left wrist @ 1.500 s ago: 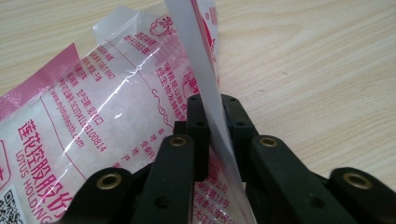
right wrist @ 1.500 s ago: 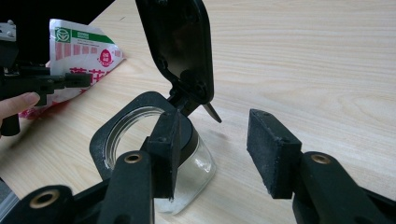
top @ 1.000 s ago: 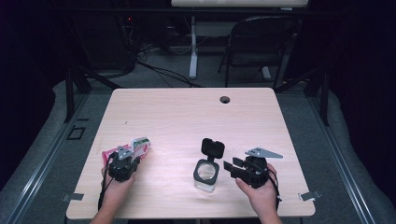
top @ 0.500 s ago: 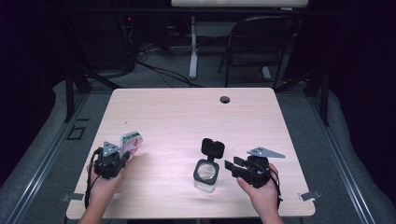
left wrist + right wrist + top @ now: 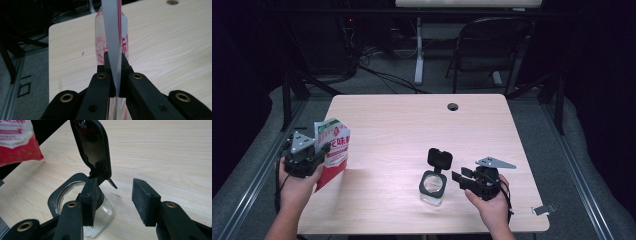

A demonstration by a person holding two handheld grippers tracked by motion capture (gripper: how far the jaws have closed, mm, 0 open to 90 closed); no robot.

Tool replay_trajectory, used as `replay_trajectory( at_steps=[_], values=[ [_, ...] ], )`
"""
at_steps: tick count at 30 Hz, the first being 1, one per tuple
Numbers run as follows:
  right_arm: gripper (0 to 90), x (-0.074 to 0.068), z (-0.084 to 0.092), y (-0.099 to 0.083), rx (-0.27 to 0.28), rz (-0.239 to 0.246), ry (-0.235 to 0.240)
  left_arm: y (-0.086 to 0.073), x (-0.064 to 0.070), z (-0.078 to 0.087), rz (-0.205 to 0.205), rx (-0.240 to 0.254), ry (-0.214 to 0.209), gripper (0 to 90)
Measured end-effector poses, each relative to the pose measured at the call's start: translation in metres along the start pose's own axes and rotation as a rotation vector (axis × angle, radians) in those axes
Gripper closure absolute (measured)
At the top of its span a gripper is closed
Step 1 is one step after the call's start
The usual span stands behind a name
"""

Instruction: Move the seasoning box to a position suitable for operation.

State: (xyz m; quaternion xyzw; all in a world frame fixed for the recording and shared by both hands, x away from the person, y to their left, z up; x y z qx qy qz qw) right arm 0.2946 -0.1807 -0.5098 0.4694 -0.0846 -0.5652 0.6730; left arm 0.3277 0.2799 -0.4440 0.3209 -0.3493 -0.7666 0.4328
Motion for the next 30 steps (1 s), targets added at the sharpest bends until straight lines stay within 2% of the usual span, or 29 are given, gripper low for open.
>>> replay_trajectory(
  at_steps=[4, 7, 8, 9, 14, 16, 17, 19, 25, 30],
  values=[
    [55.6, 0.002, 0.001, 0.001, 0.004, -0.004, -0.005, 0.010, 0.003, 0.008, -0.003, 0.036, -0.025, 90.0],
    [55.6, 0.002, 0.002, 0.001, 0.008, -0.008, -0.001, 0.019, 0.013, 0.010, -0.036, 0.047, -0.043, 90.0],
    [55.6, 0.003, 0.002, 0.001, 0.007, -0.006, -0.005, 0.023, 0.021, 0.008, -0.053, 0.046, -0.062, 90.0],
    [55.6, 0.003, 0.002, 0.001, 0.007, -0.006, -0.005, 0.023, 0.021, 0.008, -0.053, 0.046, -0.062, 90.0],
    [58.5, 0.003, 0.002, 0.001, 0.002, 0.000, -0.003, 0.026, 0.042, -0.005, -0.083, 0.037, -0.119, 90.0],
    [58.7, 0.003, 0.002, 0.001, -0.001, 0.003, -0.003, 0.027, 0.056, -0.014, -0.091, 0.038, -0.162, 90.0],
    [58.7, 0.003, 0.002, 0.001, -0.001, 0.003, -0.003, 0.027, 0.056, -0.014, -0.091, 0.038, -0.162, 90.0],
    [58.4, 0.003, 0.002, 0.001, -0.002, 0.001, -0.002, 0.027, 0.065, -0.018, -0.094, 0.041, -0.198, 90.0],
    [56.8, 0.004, 0.001, 0.001, -0.005, -0.007, -0.002, 0.031, 0.098, -0.032, -0.148, 0.029, -0.266, 90.0],
    [57.9, 0.004, 0.001, 0.001, -0.009, 0.011, -0.008, 0.034, 0.120, -0.038, -0.173, 0.060, -0.315, 90.0]
  ],
)
Point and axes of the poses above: each handheld gripper's, and its own axes: z roughly backward along the jaws, y roughly out of its top, x roughly to its right, the point moved 2 cm from there along -z, roughly forward along the jaws, and after that the axes turned 8 degrees about -z, right-handed, at the moved point
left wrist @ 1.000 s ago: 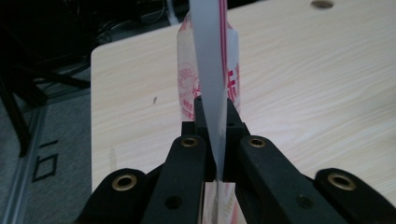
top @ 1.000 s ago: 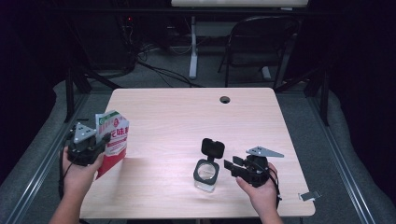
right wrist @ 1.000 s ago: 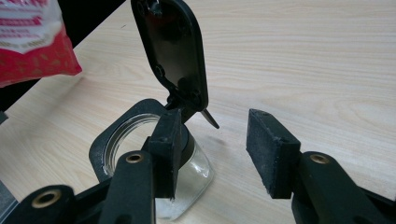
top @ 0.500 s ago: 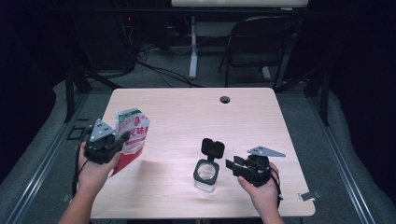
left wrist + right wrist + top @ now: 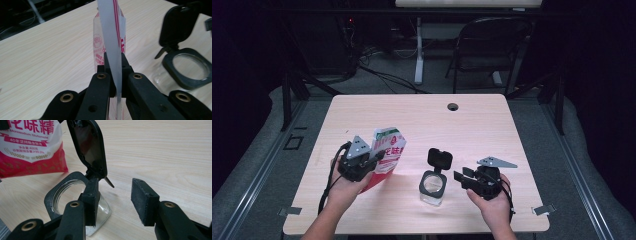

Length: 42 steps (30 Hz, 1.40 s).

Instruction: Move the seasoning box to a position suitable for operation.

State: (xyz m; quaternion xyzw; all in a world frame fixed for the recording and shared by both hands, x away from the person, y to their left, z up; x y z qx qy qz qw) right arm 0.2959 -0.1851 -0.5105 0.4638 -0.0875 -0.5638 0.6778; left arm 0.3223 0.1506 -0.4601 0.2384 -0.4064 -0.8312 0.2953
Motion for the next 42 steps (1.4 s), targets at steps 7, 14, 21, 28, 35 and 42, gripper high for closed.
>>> replay_trajectory(
  at_steps=[7, 14, 21, 28, 35, 42],
  values=[
    [55.5, -0.001, -0.001, 0.001, -0.002, 0.030, 0.013, -0.013, 0.012, 0.000, 0.001, 0.050, -0.086, 90.0],
    [51.1, -0.005, -0.003, 0.001, -0.012, 0.109, -0.015, -0.034, 0.010, 0.009, 0.051, 0.061, -0.158, 90.0],
    [51.4, -0.016, 0.004, 0.007, -0.006, 0.145, 0.023, -0.057, 0.006, 0.008, 0.132, 0.061, -0.227, 90.0],
    [50.9, -0.044, 0.006, 0.013, -0.003, 0.190, 0.137, -0.067, 0.011, 0.001, 0.165, 0.059, -0.285, 90.0],
    [51.5, -0.070, -0.008, 0.007, -0.039, 0.284, 0.157, -0.066, 0.023, -0.005, 0.149, 0.040, -0.318, 90.0],
    [52.2, -0.076, -0.017, 0.006, -0.068, 0.277, 0.184, -0.068, 0.029, -0.009, 0.154, 0.027, -0.328, 90.0]
  ],
)
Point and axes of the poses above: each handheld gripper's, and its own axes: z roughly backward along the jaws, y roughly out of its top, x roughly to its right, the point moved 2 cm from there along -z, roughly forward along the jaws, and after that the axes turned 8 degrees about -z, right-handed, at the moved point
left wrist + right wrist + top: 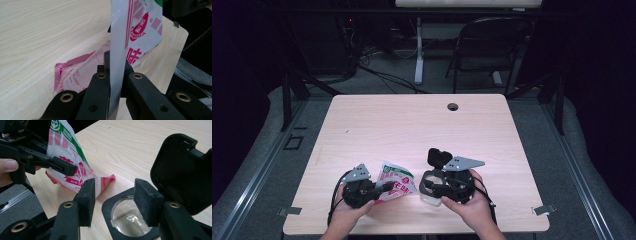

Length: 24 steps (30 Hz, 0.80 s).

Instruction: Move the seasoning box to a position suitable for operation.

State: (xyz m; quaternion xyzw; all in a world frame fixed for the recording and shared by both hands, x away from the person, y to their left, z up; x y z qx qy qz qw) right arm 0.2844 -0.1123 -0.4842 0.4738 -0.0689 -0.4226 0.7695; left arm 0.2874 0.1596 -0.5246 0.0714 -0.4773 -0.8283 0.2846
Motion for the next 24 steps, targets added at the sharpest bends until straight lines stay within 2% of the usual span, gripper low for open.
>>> replay_trajectory(
  at_steps=[9, 24],
  values=[
    [53.6, -0.002, -0.008, 0.002, -0.011, -0.014, 0.036, -0.001, -0.002, -0.001, 0.010, 0.000, 0.001, 90.0],
    [54.3, -0.011, -0.026, 0.007, -0.052, 0.002, 0.073, -0.001, -0.002, 0.000, 0.010, -0.003, 0.002, 90.0]
  ],
)
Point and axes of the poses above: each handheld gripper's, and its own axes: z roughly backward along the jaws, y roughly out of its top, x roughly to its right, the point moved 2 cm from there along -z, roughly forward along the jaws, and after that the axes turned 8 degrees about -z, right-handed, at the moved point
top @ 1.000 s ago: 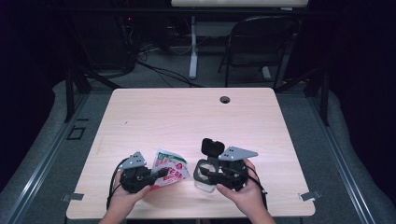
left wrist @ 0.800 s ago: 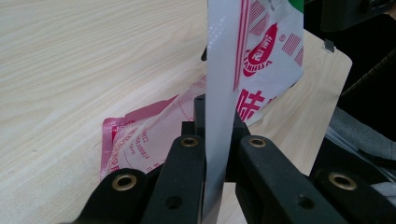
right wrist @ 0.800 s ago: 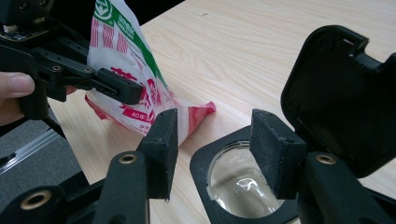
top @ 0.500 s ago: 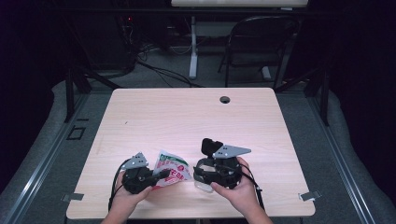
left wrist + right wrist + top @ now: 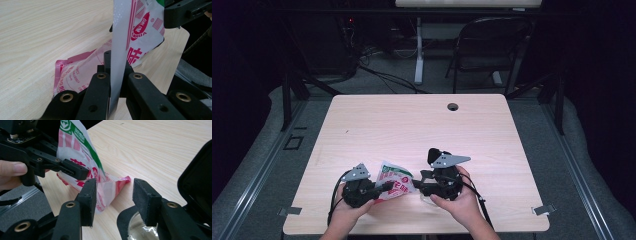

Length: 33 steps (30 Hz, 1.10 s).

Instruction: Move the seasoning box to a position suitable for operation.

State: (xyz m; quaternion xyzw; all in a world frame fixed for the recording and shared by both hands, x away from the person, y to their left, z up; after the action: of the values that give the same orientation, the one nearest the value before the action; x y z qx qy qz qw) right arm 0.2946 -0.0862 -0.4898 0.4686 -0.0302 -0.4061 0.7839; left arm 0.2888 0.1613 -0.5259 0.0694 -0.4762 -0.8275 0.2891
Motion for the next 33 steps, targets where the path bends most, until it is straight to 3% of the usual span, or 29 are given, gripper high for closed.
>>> replay_trajectory(
  at_steps=[10, 15, 24, 33],
  values=[
    [54.3, -0.005, 0.001, -0.001, -0.003, 0.006, 0.017, -0.001, 0.003, -0.003, -0.001, -0.003, -0.003, 90.0],
    [54.5, -0.007, -0.010, 0.001, -0.027, 0.006, 0.018, -0.001, 0.004, -0.003, -0.005, -0.011, -0.004, 90.0],
    [64.1, -0.008, -0.032, 0.002, -0.094, -0.009, 0.026, -0.004, 0.004, -0.002, 0.002, -0.002, -0.006, 90.0],
    [73.7, -0.012, -0.041, 0.002, -0.140, -0.019, 0.045, -0.007, 0.004, -0.001, 0.006, -0.005, -0.002, 90.0]
  ],
)
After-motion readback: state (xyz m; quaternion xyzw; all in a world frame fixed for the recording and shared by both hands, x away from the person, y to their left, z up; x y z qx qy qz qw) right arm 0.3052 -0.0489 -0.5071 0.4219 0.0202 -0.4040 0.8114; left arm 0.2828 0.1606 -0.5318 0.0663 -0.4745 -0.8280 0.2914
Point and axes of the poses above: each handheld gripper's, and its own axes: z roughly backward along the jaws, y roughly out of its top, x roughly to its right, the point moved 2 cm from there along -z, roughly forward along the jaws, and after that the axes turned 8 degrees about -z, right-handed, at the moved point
